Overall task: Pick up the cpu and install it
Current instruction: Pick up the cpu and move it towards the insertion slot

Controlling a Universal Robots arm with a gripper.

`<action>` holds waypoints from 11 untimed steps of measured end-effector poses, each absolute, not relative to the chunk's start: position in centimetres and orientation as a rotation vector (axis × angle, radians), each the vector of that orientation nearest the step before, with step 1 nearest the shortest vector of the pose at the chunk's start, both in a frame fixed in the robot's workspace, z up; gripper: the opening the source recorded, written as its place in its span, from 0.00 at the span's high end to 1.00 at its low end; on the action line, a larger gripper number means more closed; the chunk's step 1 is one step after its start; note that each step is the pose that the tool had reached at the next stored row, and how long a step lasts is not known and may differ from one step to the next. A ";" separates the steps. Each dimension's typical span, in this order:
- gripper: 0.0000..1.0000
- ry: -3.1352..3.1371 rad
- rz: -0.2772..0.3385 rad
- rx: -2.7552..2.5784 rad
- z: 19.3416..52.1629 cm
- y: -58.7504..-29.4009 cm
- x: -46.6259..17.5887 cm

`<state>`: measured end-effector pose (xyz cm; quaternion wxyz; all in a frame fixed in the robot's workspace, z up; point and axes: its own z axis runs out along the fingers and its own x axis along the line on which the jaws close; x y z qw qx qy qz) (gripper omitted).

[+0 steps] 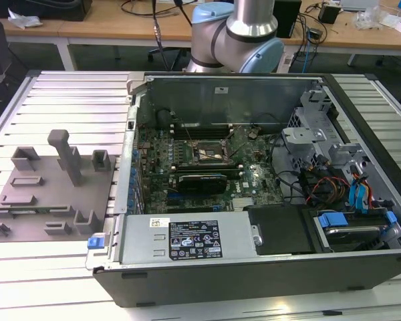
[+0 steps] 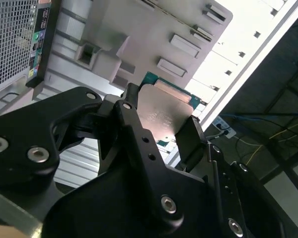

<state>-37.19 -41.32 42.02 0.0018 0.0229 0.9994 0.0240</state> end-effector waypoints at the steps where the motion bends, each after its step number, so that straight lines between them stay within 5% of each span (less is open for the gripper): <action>1: 0.45 3.136 0.075 0.072 42.0 -41.3 -37.0; 11: 0.45 3.136 0.075 0.072 42.0 -41.3 -34.3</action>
